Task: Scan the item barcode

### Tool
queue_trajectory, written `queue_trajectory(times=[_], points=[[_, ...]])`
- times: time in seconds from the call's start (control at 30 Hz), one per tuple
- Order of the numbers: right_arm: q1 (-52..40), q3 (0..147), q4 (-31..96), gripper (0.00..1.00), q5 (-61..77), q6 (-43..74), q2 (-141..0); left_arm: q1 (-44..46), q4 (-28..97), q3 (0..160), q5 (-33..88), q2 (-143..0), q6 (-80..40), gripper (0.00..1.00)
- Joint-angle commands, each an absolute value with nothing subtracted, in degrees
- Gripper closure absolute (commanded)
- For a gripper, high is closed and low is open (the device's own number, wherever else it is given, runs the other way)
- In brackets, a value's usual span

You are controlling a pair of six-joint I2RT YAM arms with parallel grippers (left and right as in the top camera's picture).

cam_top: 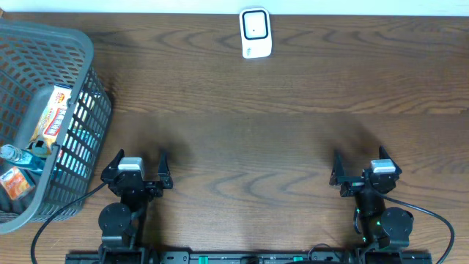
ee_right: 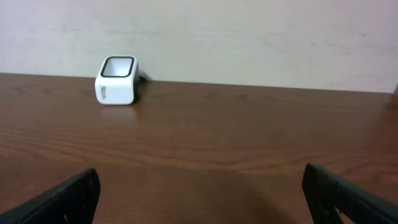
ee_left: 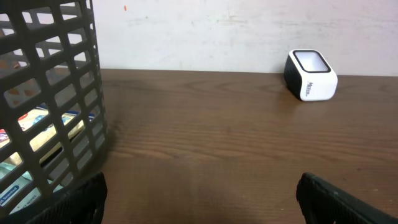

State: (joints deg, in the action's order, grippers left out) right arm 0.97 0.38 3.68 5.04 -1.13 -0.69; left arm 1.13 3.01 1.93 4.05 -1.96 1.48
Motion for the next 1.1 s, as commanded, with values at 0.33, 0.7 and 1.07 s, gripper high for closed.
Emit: queue_trajectory(times=[0.33, 0.7, 1.07], points=[[-0.1, 0.3, 3.9, 0.01, 4.4, -1.4, -0.4, 0.8, 3.7, 0.2, 3.4, -2.1, 1.2, 0.02], [-0.1, 0.3, 3.9, 0.01, 4.4, -1.4, -0.4, 0.8, 3.7, 0.2, 3.4, -2.1, 1.2, 0.02], [-0.1, 0.3, 3.9, 0.01, 4.4, -1.4, -0.4, 0.8, 3.7, 0.2, 4.0, -2.1, 1.2, 0.02]])
